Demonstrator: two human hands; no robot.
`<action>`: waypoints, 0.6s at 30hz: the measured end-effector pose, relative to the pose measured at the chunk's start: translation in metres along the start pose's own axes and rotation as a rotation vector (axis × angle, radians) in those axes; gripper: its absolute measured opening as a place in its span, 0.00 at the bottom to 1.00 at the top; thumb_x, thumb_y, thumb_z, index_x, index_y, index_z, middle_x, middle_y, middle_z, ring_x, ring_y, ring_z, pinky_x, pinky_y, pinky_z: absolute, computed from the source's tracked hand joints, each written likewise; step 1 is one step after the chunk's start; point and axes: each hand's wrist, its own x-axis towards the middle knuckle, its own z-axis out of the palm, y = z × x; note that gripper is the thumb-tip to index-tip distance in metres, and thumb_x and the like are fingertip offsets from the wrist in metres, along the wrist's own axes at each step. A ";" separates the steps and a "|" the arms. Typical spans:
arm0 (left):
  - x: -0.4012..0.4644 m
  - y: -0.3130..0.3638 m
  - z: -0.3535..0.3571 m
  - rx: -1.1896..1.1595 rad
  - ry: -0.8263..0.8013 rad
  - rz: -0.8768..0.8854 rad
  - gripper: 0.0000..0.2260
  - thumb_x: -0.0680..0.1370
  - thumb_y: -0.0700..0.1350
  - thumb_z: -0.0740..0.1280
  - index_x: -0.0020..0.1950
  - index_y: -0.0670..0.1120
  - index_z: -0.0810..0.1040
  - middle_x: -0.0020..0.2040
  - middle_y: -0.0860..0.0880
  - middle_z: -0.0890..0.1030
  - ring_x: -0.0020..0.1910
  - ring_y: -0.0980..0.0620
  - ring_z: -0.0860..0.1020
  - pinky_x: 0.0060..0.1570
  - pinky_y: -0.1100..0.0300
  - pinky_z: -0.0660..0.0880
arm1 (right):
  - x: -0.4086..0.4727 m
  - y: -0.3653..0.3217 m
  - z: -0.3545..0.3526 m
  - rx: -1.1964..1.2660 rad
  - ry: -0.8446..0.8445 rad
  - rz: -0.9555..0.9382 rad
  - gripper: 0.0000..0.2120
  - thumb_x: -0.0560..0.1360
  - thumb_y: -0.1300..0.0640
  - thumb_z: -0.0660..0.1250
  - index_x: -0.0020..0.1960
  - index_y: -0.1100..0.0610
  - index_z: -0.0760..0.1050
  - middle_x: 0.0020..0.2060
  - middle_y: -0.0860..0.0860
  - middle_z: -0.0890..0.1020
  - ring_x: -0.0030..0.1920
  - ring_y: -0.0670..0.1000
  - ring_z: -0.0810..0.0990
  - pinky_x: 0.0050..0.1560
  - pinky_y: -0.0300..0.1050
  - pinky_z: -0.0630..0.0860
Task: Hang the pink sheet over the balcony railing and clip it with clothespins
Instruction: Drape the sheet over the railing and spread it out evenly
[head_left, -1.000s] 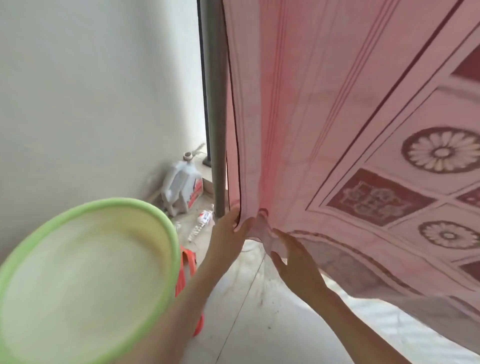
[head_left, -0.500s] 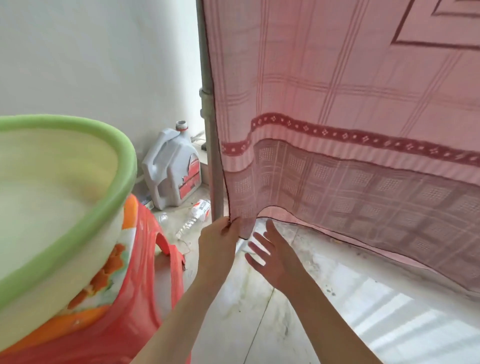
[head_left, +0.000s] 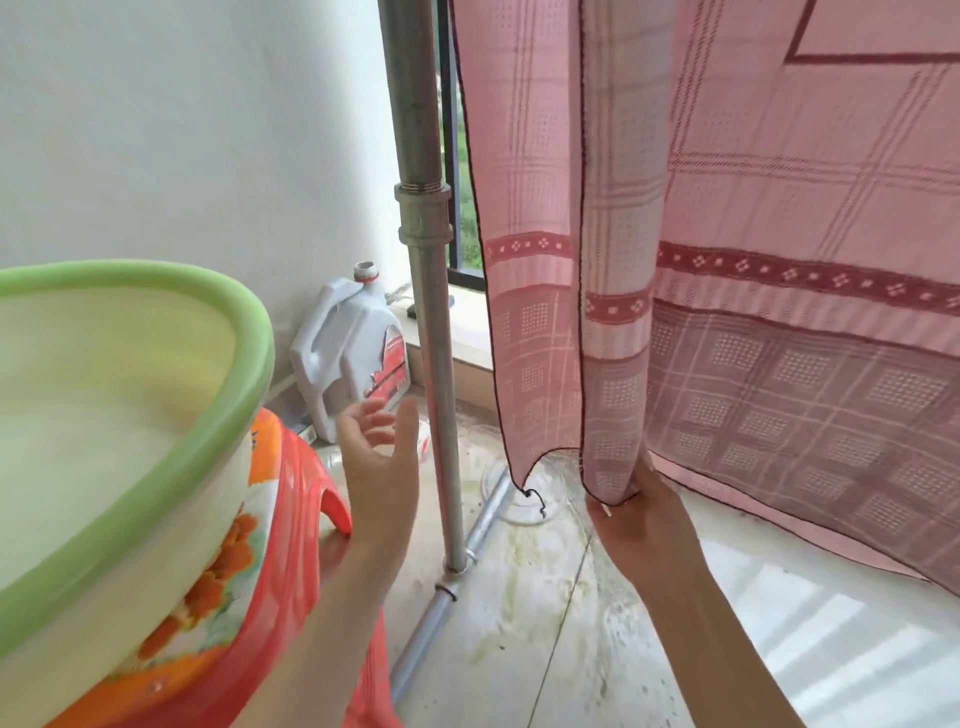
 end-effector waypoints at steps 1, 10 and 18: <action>0.008 -0.001 -0.001 -0.013 -0.117 -0.052 0.13 0.76 0.52 0.63 0.55 0.47 0.71 0.48 0.51 0.75 0.43 0.67 0.74 0.39 0.76 0.70 | -0.001 0.002 0.001 0.045 -0.012 0.006 0.13 0.78 0.64 0.56 0.47 0.55 0.79 0.38 0.49 0.85 0.38 0.47 0.85 0.34 0.38 0.80; 0.030 -0.004 0.007 -0.225 -0.535 -0.218 0.23 0.74 0.64 0.49 0.48 0.58 0.82 0.49 0.56 0.83 0.52 0.60 0.79 0.57 0.53 0.70 | 0.009 0.047 0.040 0.168 -0.139 0.233 0.19 0.80 0.61 0.48 0.63 0.67 0.70 0.60 0.67 0.76 0.56 0.67 0.77 0.59 0.58 0.74; 0.059 -0.023 0.014 -0.238 -0.655 -0.298 0.31 0.77 0.64 0.43 0.48 0.52 0.84 0.52 0.59 0.83 0.54 0.69 0.75 0.59 0.57 0.62 | 0.027 0.056 0.065 0.169 -0.157 0.183 0.11 0.72 0.66 0.51 0.46 0.64 0.72 0.40 0.61 0.74 0.42 0.60 0.75 0.45 0.50 0.79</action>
